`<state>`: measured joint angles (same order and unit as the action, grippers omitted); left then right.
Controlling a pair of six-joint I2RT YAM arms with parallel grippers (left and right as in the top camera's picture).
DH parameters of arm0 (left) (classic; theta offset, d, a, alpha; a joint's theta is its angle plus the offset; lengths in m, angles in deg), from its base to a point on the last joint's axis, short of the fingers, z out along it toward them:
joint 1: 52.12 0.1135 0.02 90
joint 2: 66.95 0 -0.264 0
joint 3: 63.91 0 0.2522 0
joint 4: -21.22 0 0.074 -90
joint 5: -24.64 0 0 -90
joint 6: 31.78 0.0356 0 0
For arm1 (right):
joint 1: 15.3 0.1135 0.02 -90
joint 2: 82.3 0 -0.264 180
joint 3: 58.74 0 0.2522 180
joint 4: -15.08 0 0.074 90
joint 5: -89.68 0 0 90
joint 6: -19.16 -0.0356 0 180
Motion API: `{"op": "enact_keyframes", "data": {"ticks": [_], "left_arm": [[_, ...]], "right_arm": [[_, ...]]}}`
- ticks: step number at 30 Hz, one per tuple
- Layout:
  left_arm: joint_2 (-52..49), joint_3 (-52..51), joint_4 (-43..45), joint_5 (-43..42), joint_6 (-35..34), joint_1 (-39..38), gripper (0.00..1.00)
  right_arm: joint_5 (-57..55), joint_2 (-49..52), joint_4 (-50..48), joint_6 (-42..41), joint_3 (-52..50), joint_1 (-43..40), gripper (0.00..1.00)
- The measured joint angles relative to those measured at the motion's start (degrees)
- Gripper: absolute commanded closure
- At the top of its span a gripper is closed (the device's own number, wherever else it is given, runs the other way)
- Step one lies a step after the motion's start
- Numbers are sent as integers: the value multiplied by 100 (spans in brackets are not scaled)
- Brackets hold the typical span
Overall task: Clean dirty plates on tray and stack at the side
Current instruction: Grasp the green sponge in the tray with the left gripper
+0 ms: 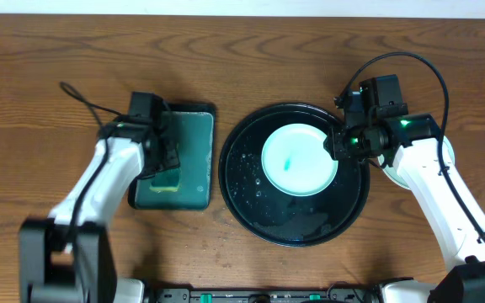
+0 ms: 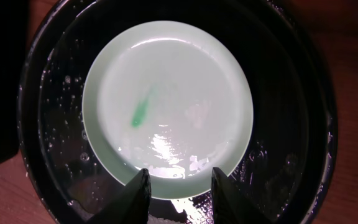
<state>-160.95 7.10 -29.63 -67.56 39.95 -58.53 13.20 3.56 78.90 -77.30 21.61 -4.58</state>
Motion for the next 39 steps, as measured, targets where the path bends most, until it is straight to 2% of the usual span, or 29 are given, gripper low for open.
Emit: {"op": "enact_keyframes", "data": {"ticks": [2, 5, 12, 18, 23, 27, 33, 39], "left_arm": [[-361, 0, 164, 0, -7, 0, 69], [-662, 42, 179, 20, -7, 0, 93], [-669, 168, -127, 22, 15, 0, 93], [-214, 341, -981, -4, 33, 0, 93], [667, 660, -1032, -48, 35, -2, 93], [1058, 708, -946, -87, 35, -20, 93], [754, 686, -885, -90, 35, -57, 93], [765, 756, -1165, -85, 57, -195, 92]], "right_arm": [[-2, 0, 7, 0, 0, 50, 70], [2, 0, 28, -2, -2, 129, 71], [-94, 0, 37, -48, 0, 205, 73], [-1001, 0, 48, -702, 0, 164, 62], [-1333, 0, 48, -1161, 0, -44, 53], [-1296, 0, 81, -1167, 0, -83, 53], [-1233, 142, 146, -1108, -11, -81, 51], [-935, 538, -566, -785, -417, -81, 50]]}}
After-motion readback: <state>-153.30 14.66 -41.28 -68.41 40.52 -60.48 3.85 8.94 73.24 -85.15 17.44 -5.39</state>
